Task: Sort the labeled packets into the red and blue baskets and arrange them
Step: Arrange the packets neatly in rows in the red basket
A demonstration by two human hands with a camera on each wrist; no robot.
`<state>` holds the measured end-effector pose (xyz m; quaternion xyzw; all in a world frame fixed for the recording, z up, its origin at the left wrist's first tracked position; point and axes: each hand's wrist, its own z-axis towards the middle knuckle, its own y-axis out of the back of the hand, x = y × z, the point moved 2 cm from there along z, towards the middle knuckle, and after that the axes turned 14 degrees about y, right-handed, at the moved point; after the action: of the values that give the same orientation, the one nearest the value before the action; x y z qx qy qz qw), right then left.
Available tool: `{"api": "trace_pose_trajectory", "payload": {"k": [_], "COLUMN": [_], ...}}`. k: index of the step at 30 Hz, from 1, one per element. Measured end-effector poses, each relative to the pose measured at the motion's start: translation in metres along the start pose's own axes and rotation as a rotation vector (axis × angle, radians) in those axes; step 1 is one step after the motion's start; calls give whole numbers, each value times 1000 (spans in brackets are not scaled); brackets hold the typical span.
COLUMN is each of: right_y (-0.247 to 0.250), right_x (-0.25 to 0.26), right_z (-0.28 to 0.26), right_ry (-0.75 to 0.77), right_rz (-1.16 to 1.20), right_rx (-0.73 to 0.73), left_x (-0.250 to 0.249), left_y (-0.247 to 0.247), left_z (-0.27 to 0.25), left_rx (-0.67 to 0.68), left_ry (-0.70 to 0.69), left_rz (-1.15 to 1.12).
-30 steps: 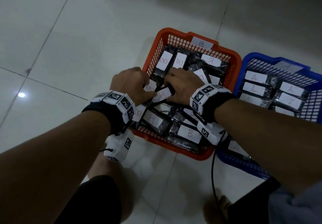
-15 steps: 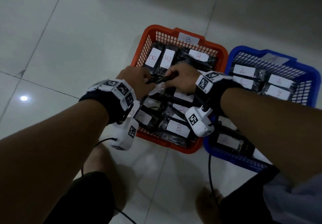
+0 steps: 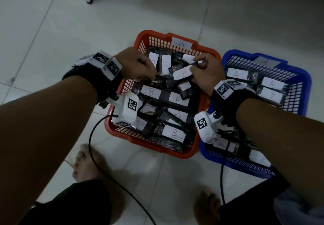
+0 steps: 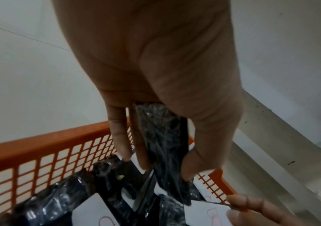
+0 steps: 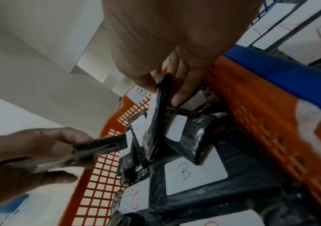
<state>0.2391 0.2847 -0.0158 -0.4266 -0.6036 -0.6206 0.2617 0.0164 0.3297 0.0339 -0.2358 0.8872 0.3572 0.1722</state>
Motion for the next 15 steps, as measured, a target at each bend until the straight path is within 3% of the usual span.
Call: {"api": "trace_pose_trajectory", "payload": {"k": [4,8,10,12,15], "right_y": [5,8,5,-4,-26], "right_x": [-5,6,17,25,31], "right_z": [-1,-11,-18,-23,-35], "right_ry": [50,231,326,315,198], "right_rz": [-151,-382,-466,-441,-460], "right_rx": [-25,60,123,286,772], "left_x": [-9,-1,3,4,8], "left_y": [-4,-26,-29,-27,-33], "left_z": [11,18,16,8,2], "left_rx": [-205,-234,-322,-395,-214], "left_ry": [-132,-301,-328,-248,5], "left_rz": [103,290,320,333,667]}}
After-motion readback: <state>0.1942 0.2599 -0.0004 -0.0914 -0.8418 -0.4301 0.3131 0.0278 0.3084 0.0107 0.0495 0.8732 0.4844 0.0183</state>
